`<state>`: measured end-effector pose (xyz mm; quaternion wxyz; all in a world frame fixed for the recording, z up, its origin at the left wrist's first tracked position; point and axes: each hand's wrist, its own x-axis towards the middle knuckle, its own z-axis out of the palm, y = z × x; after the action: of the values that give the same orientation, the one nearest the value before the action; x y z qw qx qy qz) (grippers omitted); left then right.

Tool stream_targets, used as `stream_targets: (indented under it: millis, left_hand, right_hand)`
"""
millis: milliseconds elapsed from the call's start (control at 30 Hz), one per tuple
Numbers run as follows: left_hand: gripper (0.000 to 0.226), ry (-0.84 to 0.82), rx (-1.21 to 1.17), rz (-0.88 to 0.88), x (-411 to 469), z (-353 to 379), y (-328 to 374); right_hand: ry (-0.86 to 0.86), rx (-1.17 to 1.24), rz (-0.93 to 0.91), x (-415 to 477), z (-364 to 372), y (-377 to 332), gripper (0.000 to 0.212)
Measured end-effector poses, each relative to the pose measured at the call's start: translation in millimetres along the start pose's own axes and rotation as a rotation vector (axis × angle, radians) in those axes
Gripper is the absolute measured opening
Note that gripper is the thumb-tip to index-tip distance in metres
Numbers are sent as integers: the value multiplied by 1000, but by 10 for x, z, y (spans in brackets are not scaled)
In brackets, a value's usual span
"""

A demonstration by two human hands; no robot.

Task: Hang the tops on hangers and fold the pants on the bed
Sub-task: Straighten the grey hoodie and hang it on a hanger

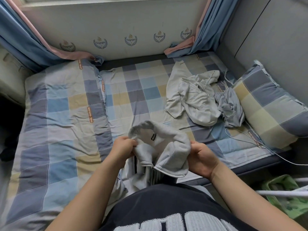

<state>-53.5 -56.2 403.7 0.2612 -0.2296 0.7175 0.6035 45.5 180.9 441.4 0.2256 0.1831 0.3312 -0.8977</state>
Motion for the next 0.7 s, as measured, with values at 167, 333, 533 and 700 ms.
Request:
stream_targets:
  millis: [167,333,533,700]
  left_hand:
    - [28,-38,-394,-163,-119,-128,70]
    - [32,-181,-416,-223,-306,36,153]
    - [22,-246,-329,-226,-391,175,96]
    - [21,-301,-325,-224,-486,343,-14]
  right_hand:
    - [28,49,-34,-75,-330,-71,42]
    - [233,143,57,-9,-389,-49,41]
    - [358,49,-7,-9,-326,-38,59]
    - [800,-750,31,-176,-342,163,33]
